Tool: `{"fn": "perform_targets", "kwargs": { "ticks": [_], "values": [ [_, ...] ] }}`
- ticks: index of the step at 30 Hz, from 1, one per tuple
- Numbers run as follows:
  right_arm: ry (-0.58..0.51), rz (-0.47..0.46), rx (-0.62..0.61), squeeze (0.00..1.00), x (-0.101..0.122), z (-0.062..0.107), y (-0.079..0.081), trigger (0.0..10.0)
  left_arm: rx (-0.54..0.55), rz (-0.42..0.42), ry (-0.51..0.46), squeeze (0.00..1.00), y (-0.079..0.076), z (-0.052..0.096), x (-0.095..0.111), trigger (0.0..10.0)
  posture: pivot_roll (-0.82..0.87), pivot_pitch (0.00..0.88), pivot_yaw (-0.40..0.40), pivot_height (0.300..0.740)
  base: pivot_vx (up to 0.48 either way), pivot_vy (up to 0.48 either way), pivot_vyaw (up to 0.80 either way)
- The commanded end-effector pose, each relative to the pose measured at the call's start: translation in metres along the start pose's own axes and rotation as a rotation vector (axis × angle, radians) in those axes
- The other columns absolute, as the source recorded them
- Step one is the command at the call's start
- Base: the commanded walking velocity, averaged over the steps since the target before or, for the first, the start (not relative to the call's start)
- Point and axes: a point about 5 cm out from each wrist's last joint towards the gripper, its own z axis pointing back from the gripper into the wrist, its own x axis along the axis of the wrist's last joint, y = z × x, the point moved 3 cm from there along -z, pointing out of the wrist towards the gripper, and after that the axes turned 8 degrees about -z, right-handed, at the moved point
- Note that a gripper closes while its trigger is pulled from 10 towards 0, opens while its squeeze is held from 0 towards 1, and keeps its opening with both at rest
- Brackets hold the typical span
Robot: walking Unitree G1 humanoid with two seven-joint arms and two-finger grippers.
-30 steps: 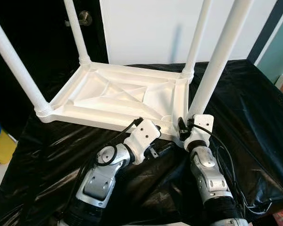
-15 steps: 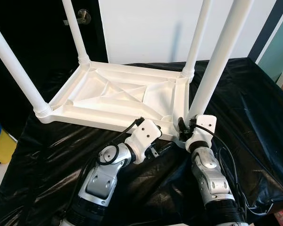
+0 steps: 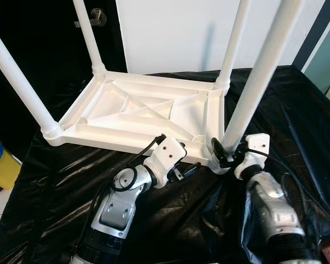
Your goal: Building children table
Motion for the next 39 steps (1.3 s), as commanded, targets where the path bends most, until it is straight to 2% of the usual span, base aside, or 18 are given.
{"fn": "perform_targets", "kwargs": {
  "ticks": [1, 8, 12, 13, 15, 16, 27, 28, 33, 39],
  "values": [
    [0.006, -0.01, 0.026, 0.0, 0.0, 0.001, -0.005, 10.0, 0.087, 0.017, 0.017, 0.0, 0.007, 0.0, -0.003, 10.0, -0.05, 0.019, 0.01, 0.74, 0.0, 0.0, 0.0],
    [0.071, 0.055, 0.204, 0.0, -0.002, -0.017, 0.002, 10.0, -0.029, 0.038, -0.001, 0.0, -0.009, -0.001, -0.001, 10.0, -0.05, 0.011, 0.01, 0.74, 0.0, 0.0, 0.0],
    [0.092, 0.083, 0.231, 0.0, -0.005, -0.02, 0.003, 10.0, -0.055, 0.038, -0.001, 0.0, -0.015, -0.002, 0.0, 10.0, -0.04, 0.008, 0.007, 0.74, 0.0, 0.0, 0.0],
    [0.1, 0.101, 0.233, 0.0, -0.006, -0.021, 0.002, 1.8, -0.06, 0.036, 0.002, 0.0, -0.016, -0.002, -0.001, 10.0, -0.04, 0.008, 0.007, 0.74, 0.0, 0.0, 0.0],
    [0.104, 0.111, 0.233, 0.0, -0.007, -0.021, 0.002, 1.8, -0.062, 0.035, 0.004, 0.0, -0.017, -0.002, -0.001, 10.0, -0.04, 0.008, 0.007, 0.74, 0.0, 0.0, 0.0],
    [0.114, 0.105, 0.246, 0.0, -0.01, -0.02, -0.001, 0.0, -0.062, 0.031, 0.008, 0.0, -0.018, -0.002, -0.002, 10.0, -0.03, 0.005, -0.001, 0.74, 0.0, 0.0, 0.0],
    [0.138, 0.094, 0.245, 0.0, -0.016, -0.017, -0.01, 0.0, -0.058, 0.021, 0.022, 0.0, -0.017, -0.003, -0.004, 10.0, -0.04, 0.002, 0.0, 0.74, 0.0, 0.0, 0.0],
    [0.142, 0.091, 0.233, 0.0, -0.017, -0.017, -0.011, 10.0, -0.059, 0.019, 0.023, 0.0, -0.017, -0.003, -0.004, 10.0, -0.04, 0.002, 0.001, 0.74, 0.0, 0.0, 0.0],
    [0.151, 0.082, 0.178, 0.0, -0.022, -0.015, -0.013, 10.0, -0.061, 0.018, 0.025, 0.0, -0.018, -0.004, -0.004, 10.0, -0.04, 0.0, 0.001, 0.74, 0.0, 0.0, 0.0],
    [0.132, 0.052, 0.039, 0.0, -0.026, -0.016, -0.005, 10.0, -0.063, 0.02, 0.028, 0.0, -0.02, -0.004, -0.005, 10.0, -0.05, 0.0, -0.004, 0.74, 0.0, 0.0, 0.0]
  ]
}}
